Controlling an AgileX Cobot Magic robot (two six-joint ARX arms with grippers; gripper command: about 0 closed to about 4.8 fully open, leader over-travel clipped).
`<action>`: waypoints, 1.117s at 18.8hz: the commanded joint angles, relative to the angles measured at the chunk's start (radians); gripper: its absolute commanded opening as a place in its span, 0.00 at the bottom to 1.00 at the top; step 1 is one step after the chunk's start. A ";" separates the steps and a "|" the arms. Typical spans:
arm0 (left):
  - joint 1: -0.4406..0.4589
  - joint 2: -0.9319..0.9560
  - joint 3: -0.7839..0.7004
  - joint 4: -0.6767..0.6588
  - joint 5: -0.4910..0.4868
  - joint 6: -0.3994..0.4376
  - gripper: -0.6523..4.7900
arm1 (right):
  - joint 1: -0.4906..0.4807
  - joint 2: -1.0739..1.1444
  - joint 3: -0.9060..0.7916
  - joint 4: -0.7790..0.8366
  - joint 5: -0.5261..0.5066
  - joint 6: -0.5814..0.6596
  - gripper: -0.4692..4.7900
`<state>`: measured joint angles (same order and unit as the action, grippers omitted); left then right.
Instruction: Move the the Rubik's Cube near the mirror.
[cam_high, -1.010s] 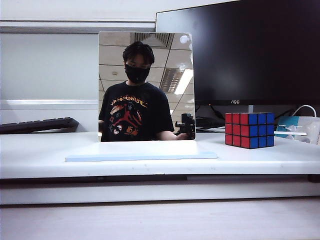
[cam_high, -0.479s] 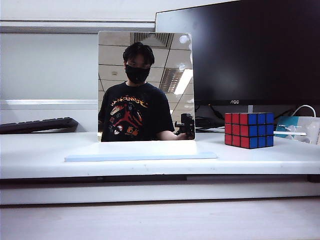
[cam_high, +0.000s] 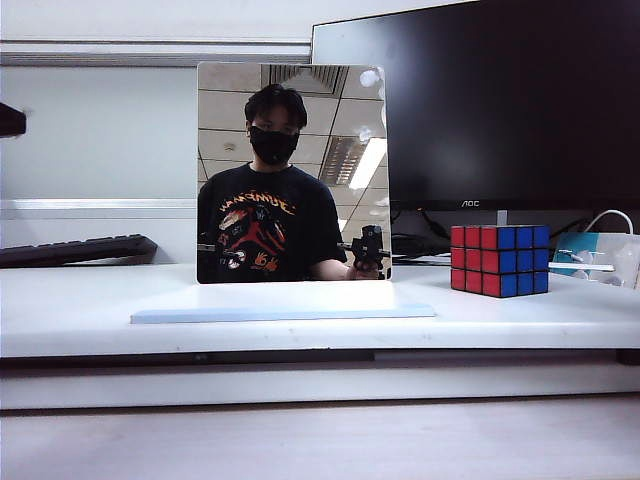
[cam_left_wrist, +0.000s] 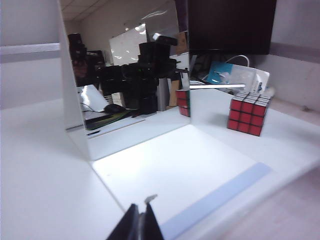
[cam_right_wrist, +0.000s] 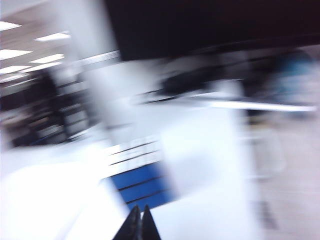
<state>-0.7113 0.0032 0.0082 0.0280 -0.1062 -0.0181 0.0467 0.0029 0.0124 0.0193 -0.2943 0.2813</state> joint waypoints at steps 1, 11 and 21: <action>0.000 0.000 0.001 0.010 -0.003 0.003 0.16 | 0.000 0.000 0.044 0.018 -0.024 0.007 0.09; 0.000 0.000 0.001 0.011 -0.003 0.003 0.16 | 0.051 0.445 0.243 0.166 -0.129 -0.141 1.00; 0.000 0.000 0.001 0.011 -0.003 0.003 0.16 | 0.232 1.032 0.317 0.468 0.119 -0.357 1.00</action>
<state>-0.7101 0.0032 0.0082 0.0257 -0.1085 -0.0181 0.2760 1.0031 0.3271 0.4084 -0.1806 -0.0708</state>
